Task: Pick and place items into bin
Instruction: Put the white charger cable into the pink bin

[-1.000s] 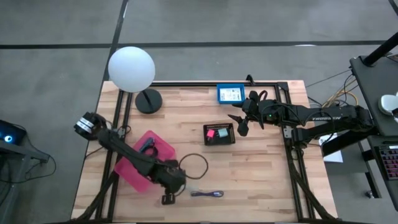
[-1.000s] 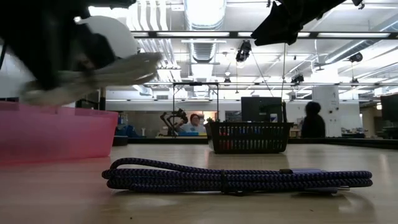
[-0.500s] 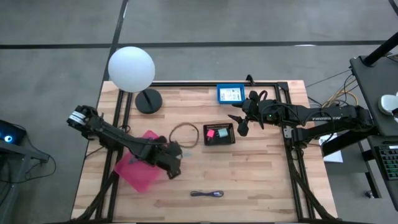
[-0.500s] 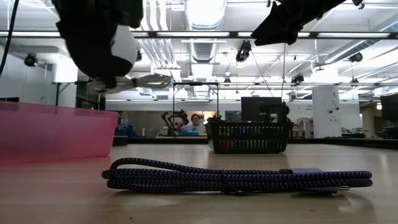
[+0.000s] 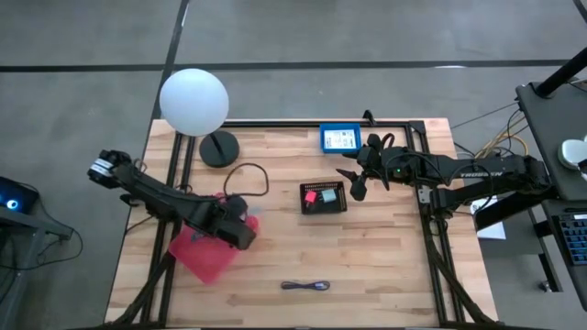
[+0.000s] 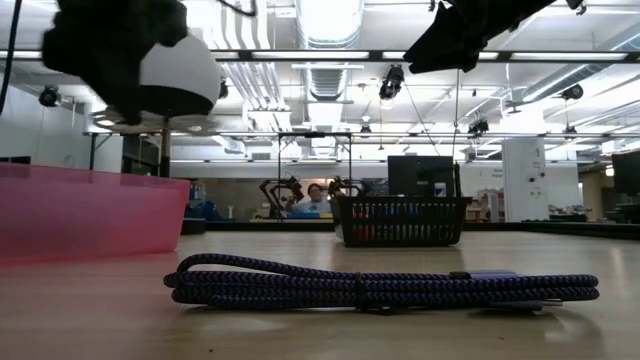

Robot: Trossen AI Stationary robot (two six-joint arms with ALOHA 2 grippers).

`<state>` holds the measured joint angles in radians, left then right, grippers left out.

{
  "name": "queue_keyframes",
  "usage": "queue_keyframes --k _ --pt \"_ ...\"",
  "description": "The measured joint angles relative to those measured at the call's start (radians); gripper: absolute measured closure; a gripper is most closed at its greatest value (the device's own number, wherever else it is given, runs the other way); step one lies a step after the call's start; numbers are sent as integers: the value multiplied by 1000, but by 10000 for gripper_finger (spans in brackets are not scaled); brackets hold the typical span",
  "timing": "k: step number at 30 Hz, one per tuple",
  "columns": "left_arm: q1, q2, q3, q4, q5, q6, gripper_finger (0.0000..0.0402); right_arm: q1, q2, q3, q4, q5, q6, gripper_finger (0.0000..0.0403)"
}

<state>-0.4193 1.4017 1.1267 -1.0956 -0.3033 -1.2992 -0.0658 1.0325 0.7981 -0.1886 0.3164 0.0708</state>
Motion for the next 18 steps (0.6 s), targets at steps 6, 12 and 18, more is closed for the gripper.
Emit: queue_keyframes --k 6,12,18 --pt "-1 -14 -25 -115 117 -98 385 -1 0 0 1 0 -4 175" --pt "-15 -15 -48 -126 276 -1 385 -1 0 0 1 0 -22 175" --pt "-55 -15 -47 -264 337 155 385 -1 0 0 2 0 -23 175"
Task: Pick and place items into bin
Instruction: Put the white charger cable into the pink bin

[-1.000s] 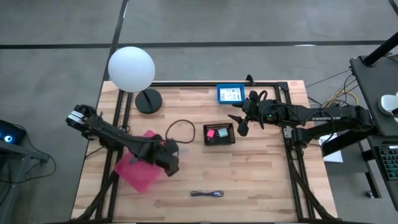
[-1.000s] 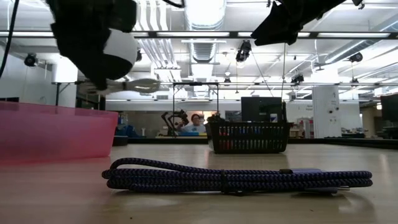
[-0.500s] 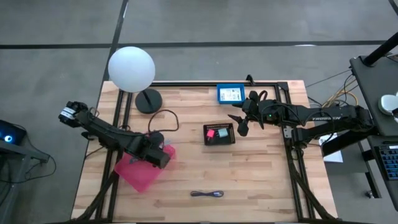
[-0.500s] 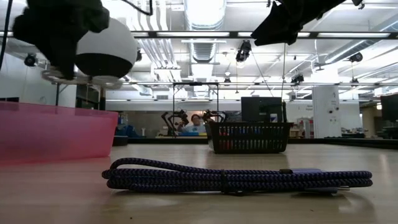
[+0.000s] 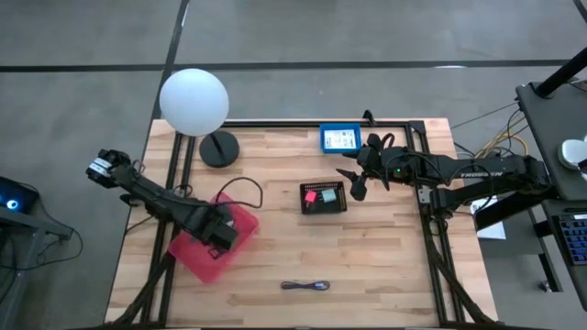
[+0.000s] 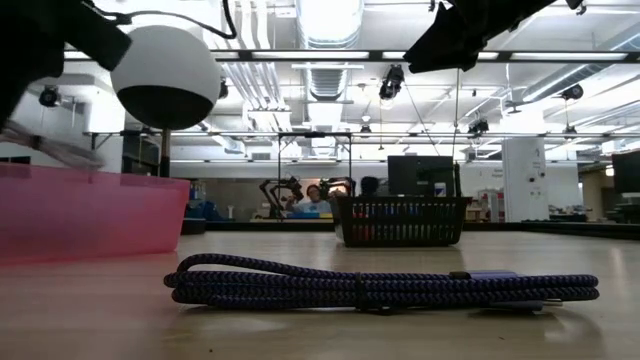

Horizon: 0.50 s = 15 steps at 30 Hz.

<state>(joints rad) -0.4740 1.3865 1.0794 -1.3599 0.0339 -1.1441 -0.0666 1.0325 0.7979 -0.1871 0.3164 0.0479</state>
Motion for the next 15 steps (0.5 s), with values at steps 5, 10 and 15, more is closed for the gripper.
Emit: queue_keyframes --k 5,10,15 --pt "-42 0 -1 -28 87 360 385 0 0 0 0 0 0 175" --pt "-57 0 -1 -21 171 585 385 0 0 0 0 0 0 175" --pt "-58 0 -10 -18 263 694 385 0 0 0 0 0 0 175"
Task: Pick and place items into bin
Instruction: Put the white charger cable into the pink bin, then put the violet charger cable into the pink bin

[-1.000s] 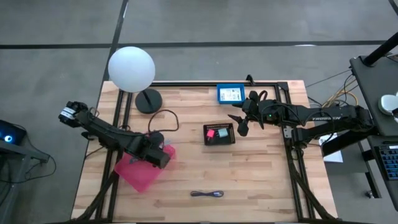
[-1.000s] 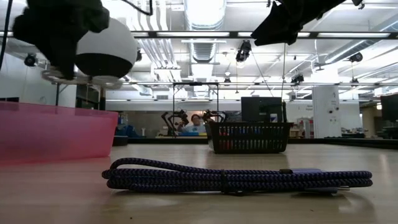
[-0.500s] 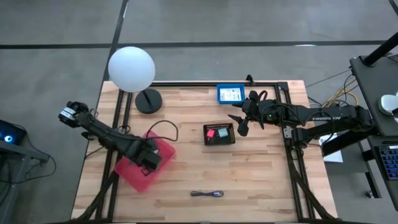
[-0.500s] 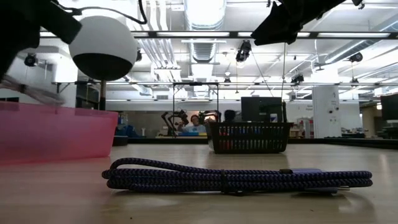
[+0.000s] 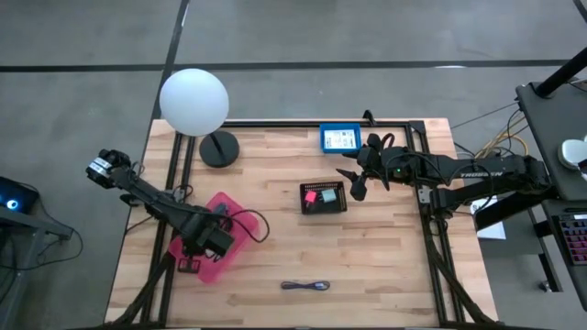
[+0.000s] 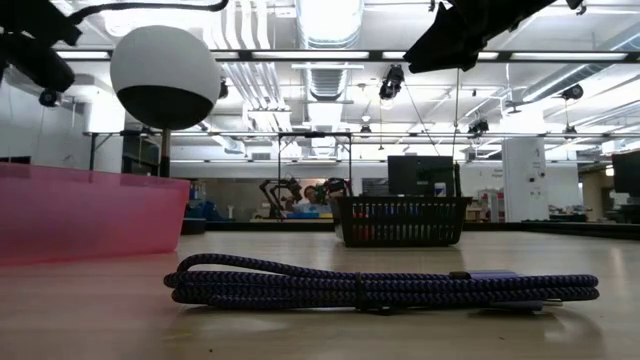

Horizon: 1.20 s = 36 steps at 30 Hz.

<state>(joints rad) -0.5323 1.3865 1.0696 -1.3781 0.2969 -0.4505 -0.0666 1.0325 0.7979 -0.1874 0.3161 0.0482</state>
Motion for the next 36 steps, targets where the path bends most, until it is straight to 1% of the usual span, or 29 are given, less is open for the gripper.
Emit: queue_keyframes --k 5,10,12,14,19,24,29,32,34,36 --pt "0 0 -44 16 71 47 385 0 0 0 0 0 -4 175" --pt "0 0 -71 34 89 63 385 0 0 0 0 0 -6 175" --pt "0 0 -81 34 92 62 378 0 0 0 0 0 -5 175" --pt "0 0 -98 35 92 27 358 1 0 0 0 0 -5 175" --pt "0 0 -144 33 113 -87 294 1 0 0 0 0 -4 175" --pt "0 0 -142 34 121 -131 249 1 0 0 0 0 -7 175" --pt "7 0 -105 39 80 -264 240 0 0 0 0 0 -8 175" --pt "8 0 -72 60 31 -371 239 0 0 0 0 0 -7 175" --pt "8 -2 -43 114 -27 -434 239 0 0 0 0 0 -8 175" --pt "8 -3 -13 197 -122 -480 239 0 0 0 0 0 -8 175"
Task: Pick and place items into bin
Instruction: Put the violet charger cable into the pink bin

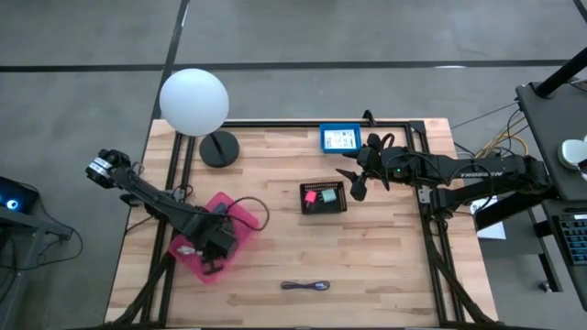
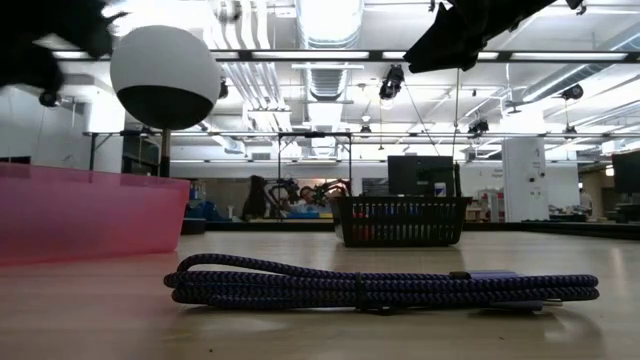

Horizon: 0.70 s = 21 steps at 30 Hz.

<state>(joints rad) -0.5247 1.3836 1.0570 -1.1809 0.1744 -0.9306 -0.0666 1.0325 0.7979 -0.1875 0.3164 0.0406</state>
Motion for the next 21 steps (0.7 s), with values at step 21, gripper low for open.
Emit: queue_keyframes --k 21 --pt "14 396 130 910 -213 256 238 1 0 -4 -1 0 12 175"
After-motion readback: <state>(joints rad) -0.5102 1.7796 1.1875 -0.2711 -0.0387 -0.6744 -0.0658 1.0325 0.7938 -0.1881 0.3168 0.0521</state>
